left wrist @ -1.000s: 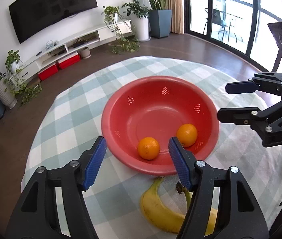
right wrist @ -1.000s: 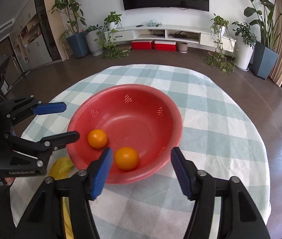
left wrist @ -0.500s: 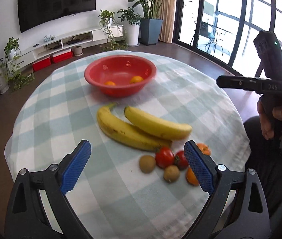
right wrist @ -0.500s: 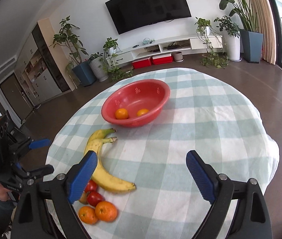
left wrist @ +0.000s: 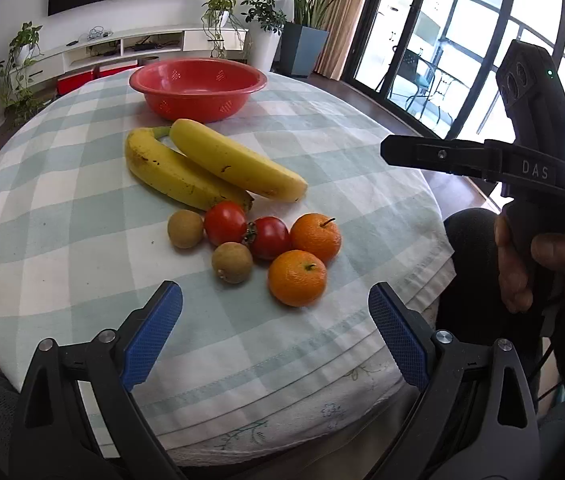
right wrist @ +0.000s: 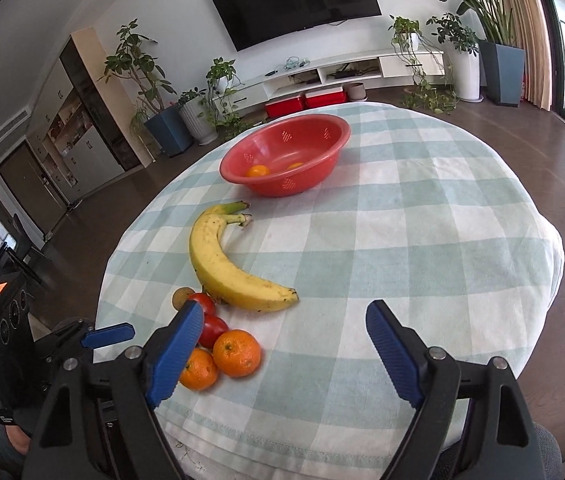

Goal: Organize fruits
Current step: 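Withdraw both tools from the bowl back toward the remaining fruit, then close the left tool on an orange while the right tool grasps another orange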

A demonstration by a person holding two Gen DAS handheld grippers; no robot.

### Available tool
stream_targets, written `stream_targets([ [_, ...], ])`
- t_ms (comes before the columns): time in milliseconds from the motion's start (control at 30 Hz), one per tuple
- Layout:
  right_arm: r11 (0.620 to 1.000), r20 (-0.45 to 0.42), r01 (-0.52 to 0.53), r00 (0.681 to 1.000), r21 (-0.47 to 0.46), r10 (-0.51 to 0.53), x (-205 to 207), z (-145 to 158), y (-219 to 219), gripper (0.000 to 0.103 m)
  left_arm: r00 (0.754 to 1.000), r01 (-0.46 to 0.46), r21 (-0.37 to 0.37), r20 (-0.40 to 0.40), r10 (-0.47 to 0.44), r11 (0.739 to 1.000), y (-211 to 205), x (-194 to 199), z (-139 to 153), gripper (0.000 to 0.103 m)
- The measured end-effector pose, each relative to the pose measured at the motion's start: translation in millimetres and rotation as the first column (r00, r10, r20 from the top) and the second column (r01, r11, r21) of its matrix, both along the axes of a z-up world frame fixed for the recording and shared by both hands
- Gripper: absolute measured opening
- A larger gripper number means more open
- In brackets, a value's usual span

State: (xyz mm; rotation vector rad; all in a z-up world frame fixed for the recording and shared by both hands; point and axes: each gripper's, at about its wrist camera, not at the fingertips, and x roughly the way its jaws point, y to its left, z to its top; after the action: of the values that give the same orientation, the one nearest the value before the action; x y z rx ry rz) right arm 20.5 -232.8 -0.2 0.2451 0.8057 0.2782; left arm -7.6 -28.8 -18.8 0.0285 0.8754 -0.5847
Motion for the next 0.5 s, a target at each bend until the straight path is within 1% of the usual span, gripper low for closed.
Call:
stream_targets([
  [33, 1.0, 0.0, 0.001, 1.0, -0.001, -0.001, -0.6, -0.8, 0.6, 0.085, 1.0, 0.003, -0.002, 0.002, -0.003, 1.0, -3.3, 0.8, 0.3, 0.095],
  [100, 1.0, -0.006, -0.003, 1.0, -0.003, 0.003, -0.9, -1.6, 2.1, 0.079, 1.0, 0.018, 0.007, 0.005, -0.018, 1.0, -10.8, 1.6, 0.1, 0.095],
  [200, 1.0, -0.011, -0.006, 1.0, -0.013, 0.006, -0.1, -3.2, 3.6, 0.078, 0.999, 0.041, 0.028, 0.008, -0.041, 0.999, -19.6, 5.2, -1.2, 0.095],
  [300, 1.0, -0.013, -0.011, 1.0, -0.016, 0.01, -0.2, -4.1, 4.9, 0.078, 0.999, 0.045, 0.029, 0.007, -0.045, 0.999, -21.3, 9.7, -2.6, 0.092],
  [333, 1.0, -0.015, -0.012, 1.0, -0.018, 0.012, 0.1, -4.3, 5.4, 0.078, 0.999, 0.043, 0.029, 0.005, -0.043, 0.999, -21.4, 11.6, -3.2, 0.088],
  [367, 1.0, -0.02, -0.014, 1.0, -0.024, 0.014, 0.6, -5.1, 6.1, 0.076, 0.999, 0.044, 0.029, 0.001, -0.044, 0.999, -20.7, 14.4, -3.5, 0.081],
  [433, 0.999, -0.038, -0.018, 0.999, -0.031, 0.016, 2.1, -7.1, 7.5, 0.073, 0.999, 0.042, 0.045, -0.011, -0.042, 0.998, -21.7, 19.0, -6.6, 0.072],
  [500, 0.999, -0.052, -0.026, 0.998, -0.029, 0.024, 3.1, -9.3, 8.3, 0.067, 0.999, 0.047, 0.043, -0.02, -0.046, 0.998, -21.1, 22.4, -8.5, 0.07],
])
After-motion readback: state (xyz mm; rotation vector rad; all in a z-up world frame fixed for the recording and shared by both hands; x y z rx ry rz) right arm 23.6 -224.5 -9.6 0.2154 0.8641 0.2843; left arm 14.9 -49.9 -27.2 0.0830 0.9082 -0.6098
